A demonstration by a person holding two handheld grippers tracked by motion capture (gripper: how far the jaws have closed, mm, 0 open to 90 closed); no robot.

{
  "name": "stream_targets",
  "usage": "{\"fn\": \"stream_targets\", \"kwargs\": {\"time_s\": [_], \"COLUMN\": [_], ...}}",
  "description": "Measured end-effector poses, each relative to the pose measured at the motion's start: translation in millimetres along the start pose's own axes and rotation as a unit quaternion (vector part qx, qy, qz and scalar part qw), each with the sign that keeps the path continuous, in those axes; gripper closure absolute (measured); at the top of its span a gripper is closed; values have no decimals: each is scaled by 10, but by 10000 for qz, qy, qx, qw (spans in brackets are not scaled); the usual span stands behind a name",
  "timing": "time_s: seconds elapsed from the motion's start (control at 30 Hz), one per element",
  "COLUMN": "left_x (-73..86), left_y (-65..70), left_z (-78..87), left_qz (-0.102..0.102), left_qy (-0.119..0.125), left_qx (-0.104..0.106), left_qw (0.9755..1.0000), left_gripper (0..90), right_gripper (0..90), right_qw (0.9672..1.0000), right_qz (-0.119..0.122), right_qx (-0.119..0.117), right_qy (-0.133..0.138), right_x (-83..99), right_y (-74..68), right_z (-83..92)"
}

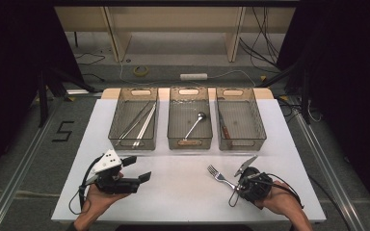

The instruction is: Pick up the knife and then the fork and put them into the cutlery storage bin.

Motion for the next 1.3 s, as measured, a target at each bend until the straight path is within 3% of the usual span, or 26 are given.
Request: {"fn": "stream_targets", "kwargs": {"time_s": [0.77,1.3], "left_x": [0,0], "left_y": [0,-4], "left_z": [-2,-6], "left_qz": [-9,36], "left_qy": [-4,14], "left_qx": [-5,-11], "left_qw": [10000,10000], "left_gripper": [200,200], "right_gripper": [774,774], "right_qw": [9978,9942], "right_qz": [-120,-145], "right_qx": [-4,12], "right_qy": [657,1068], "right_x": [-106,-332], "right_y": [99,203], "right_z": [251,428]}}
Point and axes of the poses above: each handheld gripper's, and its own axes: z roughly backward along the jaws, x roughly out of its underside, y roughly to its right, the point moved 9 cm from there along -z, roughly forward along the jaws, and after that the axes turned 5 degrees about -x, right-handed, at the moved point
